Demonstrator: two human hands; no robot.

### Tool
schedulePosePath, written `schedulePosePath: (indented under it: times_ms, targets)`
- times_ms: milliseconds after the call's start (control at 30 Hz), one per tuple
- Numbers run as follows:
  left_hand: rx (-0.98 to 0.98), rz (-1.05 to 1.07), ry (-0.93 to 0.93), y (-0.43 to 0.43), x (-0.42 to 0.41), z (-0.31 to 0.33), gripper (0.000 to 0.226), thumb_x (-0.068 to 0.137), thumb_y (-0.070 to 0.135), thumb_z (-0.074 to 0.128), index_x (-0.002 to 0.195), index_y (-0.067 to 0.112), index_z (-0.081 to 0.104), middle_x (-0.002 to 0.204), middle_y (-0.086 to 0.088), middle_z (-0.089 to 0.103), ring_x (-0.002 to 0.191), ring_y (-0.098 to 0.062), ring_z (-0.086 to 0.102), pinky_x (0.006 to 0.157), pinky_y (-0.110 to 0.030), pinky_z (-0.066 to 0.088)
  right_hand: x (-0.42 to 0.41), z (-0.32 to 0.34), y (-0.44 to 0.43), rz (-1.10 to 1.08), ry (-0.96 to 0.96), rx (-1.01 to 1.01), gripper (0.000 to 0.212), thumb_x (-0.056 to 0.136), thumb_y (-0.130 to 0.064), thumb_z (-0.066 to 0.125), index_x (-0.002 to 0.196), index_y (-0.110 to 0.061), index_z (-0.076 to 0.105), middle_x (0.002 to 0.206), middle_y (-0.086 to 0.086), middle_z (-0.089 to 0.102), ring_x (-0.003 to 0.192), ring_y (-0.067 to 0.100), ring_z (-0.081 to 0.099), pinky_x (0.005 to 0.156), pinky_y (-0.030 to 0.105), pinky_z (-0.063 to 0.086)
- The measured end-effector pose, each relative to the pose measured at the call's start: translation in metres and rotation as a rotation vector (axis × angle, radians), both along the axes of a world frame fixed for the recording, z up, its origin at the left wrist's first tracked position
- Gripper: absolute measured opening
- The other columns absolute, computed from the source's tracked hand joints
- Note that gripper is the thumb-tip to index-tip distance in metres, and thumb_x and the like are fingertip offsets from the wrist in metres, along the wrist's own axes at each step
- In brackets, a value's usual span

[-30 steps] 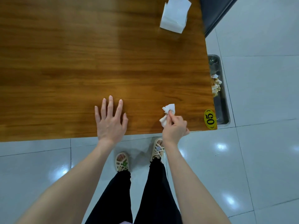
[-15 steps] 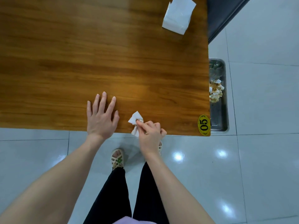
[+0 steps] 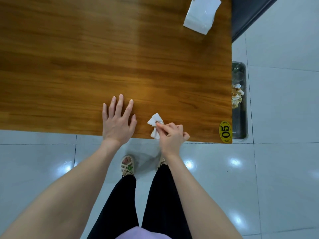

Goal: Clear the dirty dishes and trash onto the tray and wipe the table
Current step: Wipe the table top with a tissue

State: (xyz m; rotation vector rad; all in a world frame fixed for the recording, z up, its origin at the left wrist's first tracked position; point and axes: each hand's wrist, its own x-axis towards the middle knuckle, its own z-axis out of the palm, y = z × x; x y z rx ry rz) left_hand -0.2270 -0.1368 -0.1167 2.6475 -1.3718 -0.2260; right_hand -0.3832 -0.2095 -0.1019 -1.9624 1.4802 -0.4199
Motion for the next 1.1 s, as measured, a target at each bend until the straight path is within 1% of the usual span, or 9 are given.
schedulePosePath:
  times_ms: [133, 300, 400, 533, 700, 800, 867, 967, 1100]
  targets:
    - [-0.011, 0.029, 0.051, -0.002, 0.0, 0.004, 0.055, 0.094, 0.043, 0.037, 0.144, 0.02, 0.044, 0.155, -0.013, 0.03, 0.145, -0.033, 0.019, 0.116, -0.053, 0.006, -0.004, 0.004, -0.033, -0.175, -0.001, 0.029, 0.015, 0.088, -0.025, 0.067, 0.099, -0.023, 0.076, 0.09, -0.006, 0.067, 0.093, 0.017, 0.046, 0.074, 0.029, 0.012]
    - [-0.056, 0.079, 0.076, -0.017, -0.02, 0.011, 0.052, 0.095, 0.038, 0.038, 0.141, 0.016, 0.047, 0.153, -0.016, 0.033, 0.144, -0.034, 0.023, 0.116, -0.053, 0.006, -0.019, 0.007, -0.082, -0.343, 0.063, 0.06, 0.02, 0.093, -0.027, 0.06, 0.108, -0.022, 0.073, 0.104, -0.004, 0.066, 0.099, 0.012, 0.041, 0.08, 0.028, 0.014]
    - [-0.059, 0.068, 0.105, -0.033, -0.037, 0.013, 0.052, 0.096, 0.038, 0.036, 0.143, 0.018, 0.045, 0.154, -0.015, 0.031, 0.144, -0.033, 0.022, 0.116, -0.052, 0.004, -0.007, 0.007, -0.059, -0.231, 0.018, 0.073, 0.019, 0.093, -0.024, 0.061, 0.108, -0.022, 0.073, 0.098, -0.004, 0.066, 0.099, 0.017, 0.045, 0.078, 0.028, 0.014]
    - [-0.046, 0.053, 0.106, -0.067, -0.057, 0.016, 0.053, 0.097, 0.04, 0.034, 0.145, 0.021, 0.041, 0.155, -0.014, 0.029, 0.145, -0.032, 0.02, 0.116, -0.052, 0.003, -0.015, 0.007, -0.068, -0.083, 0.05, 0.044, 0.02, 0.092, -0.029, 0.061, 0.106, -0.024, 0.075, 0.093, -0.006, 0.066, 0.097, 0.014, 0.044, 0.078, 0.028, 0.013]
    - [-0.038, 0.034, 0.111, -0.109, -0.08, 0.019, 0.055, 0.097, 0.044, 0.029, 0.148, 0.023, 0.036, 0.158, -0.012, 0.024, 0.147, -0.031, 0.015, 0.117, -0.05, -0.001, -0.048, 0.007, -0.145, -0.253, 0.013, 0.082, 0.019, 0.092, -0.03, 0.061, 0.106, -0.026, 0.073, 0.094, -0.015, 0.059, 0.103, 0.016, 0.044, 0.079, 0.029, 0.013]
    - [-0.029, 0.041, 0.104, -0.13, -0.088, 0.018, 0.057, 0.097, 0.045, 0.026, 0.148, 0.023, 0.035, 0.158, -0.012, 0.023, 0.147, -0.03, 0.014, 0.116, -0.05, -0.003, -0.065, 0.008, -0.175, -0.334, 0.051, 0.072, 0.019, 0.094, -0.028, 0.058, 0.107, -0.027, 0.072, 0.101, -0.012, 0.064, 0.104, 0.016, 0.044, 0.08, 0.029, 0.012]
    - [-0.018, 0.056, 0.1, -0.144, -0.092, 0.017, 0.057, 0.097, 0.045, 0.026, 0.149, 0.023, 0.033, 0.159, -0.011, 0.022, 0.147, -0.03, 0.012, 0.116, -0.049, -0.004, -0.064, 0.007, -0.172, -0.259, 0.025, 0.077, 0.018, 0.094, -0.027, 0.059, 0.106, -0.027, 0.072, 0.099, -0.011, 0.065, 0.101, 0.017, 0.045, 0.075, 0.026, 0.011]
    - [0.019, 0.115, 0.101, -0.155, -0.098, 0.012, 0.057, 0.097, 0.044, 0.027, 0.15, 0.023, 0.031, 0.159, -0.011, 0.019, 0.147, -0.03, 0.011, 0.116, -0.051, -0.002, -0.053, 0.006, -0.158, -0.092, -0.001, 0.077, 0.018, 0.093, -0.026, 0.061, 0.105, -0.027, 0.073, 0.095, -0.009, 0.066, 0.095, 0.013, 0.045, 0.077, 0.028, 0.013]
    - [0.026, 0.156, 0.068, -0.158, -0.101, 0.003, 0.056, 0.097, 0.043, 0.03, 0.149, 0.022, 0.033, 0.159, -0.011, 0.022, 0.147, -0.03, 0.014, 0.117, -0.053, 0.003, -0.043, 0.004, -0.191, -0.022, 0.008, 0.056, 0.018, 0.092, -0.029, 0.061, 0.103, -0.027, 0.075, 0.093, -0.01, 0.064, 0.096, 0.011, 0.042, 0.078, 0.028, 0.012]
